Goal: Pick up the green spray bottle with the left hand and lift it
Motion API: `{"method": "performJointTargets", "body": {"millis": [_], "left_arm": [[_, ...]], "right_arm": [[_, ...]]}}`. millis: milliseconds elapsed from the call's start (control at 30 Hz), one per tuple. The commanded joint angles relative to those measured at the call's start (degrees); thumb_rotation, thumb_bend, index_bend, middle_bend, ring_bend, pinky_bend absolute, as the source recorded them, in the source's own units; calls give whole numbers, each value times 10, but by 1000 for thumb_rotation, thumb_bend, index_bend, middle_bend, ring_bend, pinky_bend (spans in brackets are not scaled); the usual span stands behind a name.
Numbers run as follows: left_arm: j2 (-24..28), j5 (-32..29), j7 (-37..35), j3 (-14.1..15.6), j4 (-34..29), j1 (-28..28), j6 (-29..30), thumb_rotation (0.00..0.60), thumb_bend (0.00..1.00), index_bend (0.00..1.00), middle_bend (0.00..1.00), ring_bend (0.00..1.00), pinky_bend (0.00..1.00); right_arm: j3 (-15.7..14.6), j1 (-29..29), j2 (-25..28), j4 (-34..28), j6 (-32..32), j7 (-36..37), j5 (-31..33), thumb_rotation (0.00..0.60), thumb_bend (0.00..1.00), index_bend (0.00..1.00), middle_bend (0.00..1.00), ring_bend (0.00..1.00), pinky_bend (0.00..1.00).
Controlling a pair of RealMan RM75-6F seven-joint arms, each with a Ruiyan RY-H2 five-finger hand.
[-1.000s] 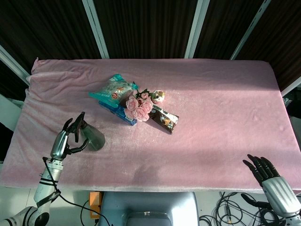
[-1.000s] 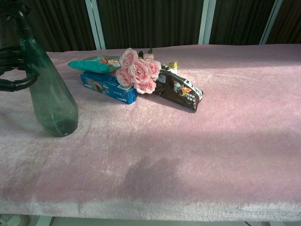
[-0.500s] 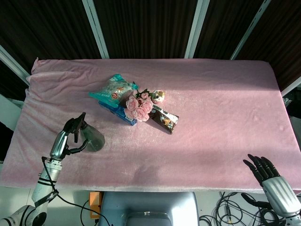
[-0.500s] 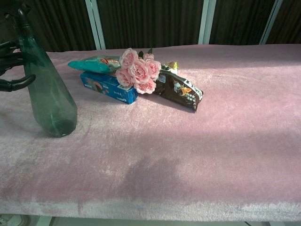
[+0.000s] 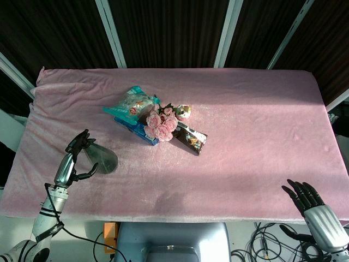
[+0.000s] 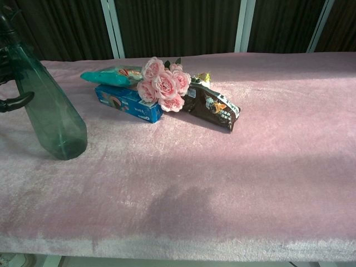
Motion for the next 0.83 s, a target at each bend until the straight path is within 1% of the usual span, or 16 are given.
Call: {"method": "performJointTargets", "body": {"millis": [33,133,200,300,367,400,433,467,533,567,633,667,733,833], "left_arm": [[3,6,2,1,3,4,11,600,368,43,108,0,0],[14,13,28,6,12,13,27,593,351,17,44,0,0],[25,14,66,9,25,25,45,564,344,1,7,0,0],[44,11,132,15,45,47,72,538,345,0,0,0,0],[71,5,219,32,49,66,76,538,344,0,0,0,0],[84,1,266,41,43,75,75,557,342,0,0,0,0],[101,-10,337,53,28,89,74,570,340,0,0,0,0],[110,-19,387,58,14,99,78,590,338,0,0,0,0],[107,-32,490,66,-10,126,110,600,336,0,0,0,0],[99,-34,513,67,-12,135,125,600,337,0,0,0,0],[72,-27,545,72,8,148,149,600,343,0,0,0,0],[62,-23,550,74,19,151,153,600,347,0,0,0,0],[47,-16,543,78,37,152,148,600,349,0,0,0,0],[46,-14,537,78,40,151,137,600,351,0,0,0,0]], "right_arm": [[0,0,0,0,-1,0,1,600,335,0,0,0,0],[0,0,0,-1,-2,0,1,600,335,0,0,0,0],[0,0,1,0,0,1,1,600,335,0,0,0,0],[0,-1,1,0,1,2,4,600,335,0,0,0,0],[0,-2,0,-1,-1,-1,6,600,335,0,0,0,0],[1,-2,-1,-1,-2,-3,7,600,335,0,0,0,0],[1,-1,-2,-1,-4,-6,8,600,335,0,0,0,0],[2,-1,-3,-2,-5,-9,8,600,335,0,0,0,0],[2,-1,-6,-4,-9,-18,8,600,335,0,0,0,0],[2,-1,-7,-5,-9,-20,8,600,335,0,0,0,0],[1,-2,-8,-7,-9,-24,6,600,335,0,0,0,0],[1,-2,-8,-7,-9,-25,6,600,335,0,0,0,0],[3,-2,-9,-8,-10,-26,11,600,335,0,0,0,0],[5,-2,-9,-10,-10,-26,15,600,335,0,0,0,0]]}}
